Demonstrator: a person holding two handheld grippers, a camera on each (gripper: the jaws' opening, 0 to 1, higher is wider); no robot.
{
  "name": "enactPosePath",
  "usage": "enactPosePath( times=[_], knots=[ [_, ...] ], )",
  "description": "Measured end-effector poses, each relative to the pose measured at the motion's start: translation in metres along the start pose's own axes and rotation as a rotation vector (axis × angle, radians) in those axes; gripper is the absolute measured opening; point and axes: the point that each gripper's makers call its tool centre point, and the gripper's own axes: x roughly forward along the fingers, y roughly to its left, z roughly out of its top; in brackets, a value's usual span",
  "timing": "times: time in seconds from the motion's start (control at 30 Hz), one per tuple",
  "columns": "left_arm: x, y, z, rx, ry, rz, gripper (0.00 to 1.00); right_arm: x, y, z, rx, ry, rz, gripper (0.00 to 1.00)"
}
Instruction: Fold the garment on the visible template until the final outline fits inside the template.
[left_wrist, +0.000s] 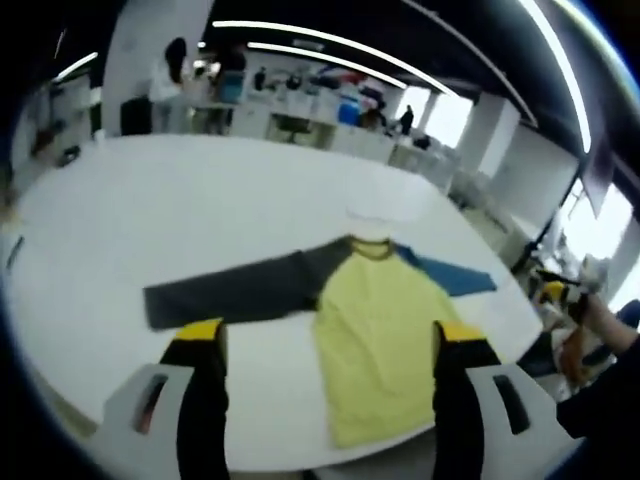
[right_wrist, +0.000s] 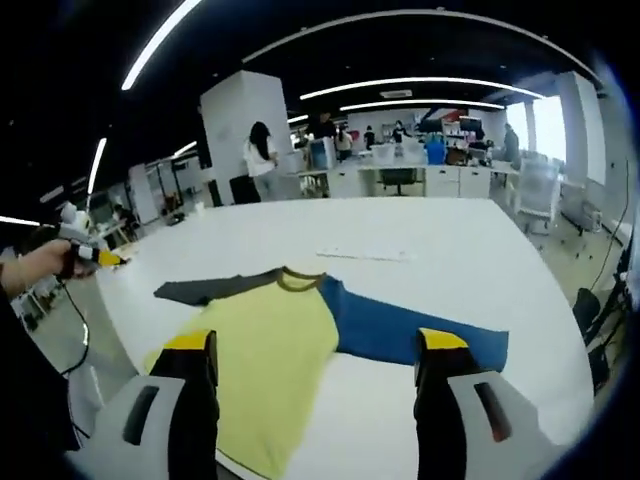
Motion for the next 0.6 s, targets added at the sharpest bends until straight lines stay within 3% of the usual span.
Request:
enactPosePath(
  times=[0.07, 0.2, 0.37, 0.6],
  knots=[
    [0.000, -0.004, -0.002, 0.017, 0.013, -0.006, 0.84, -0.005, -0.002, 0.006, 0.063, -0.065, -0.003, 0.89],
    [0.000, -0.010, -0.005, 0.035, 0.010, -0.012, 0.89, -0.009, -0.004, -0.008, 0.068, -0.029, 0.001, 0.93],
    [0.005, -0.014, -0.021, 0.077, 0.066, -0.008, 0.92, -0.015, -0.009, -0.009, 0.086, -0.036, 0.002, 0.99],
    [0.002, -0.017, -0.025, 0.071, 0.056, -0.019, 0.96, -0.017, -0.017, -0.007, 0.063, -0.030, -0.006, 1.00]
  ],
)
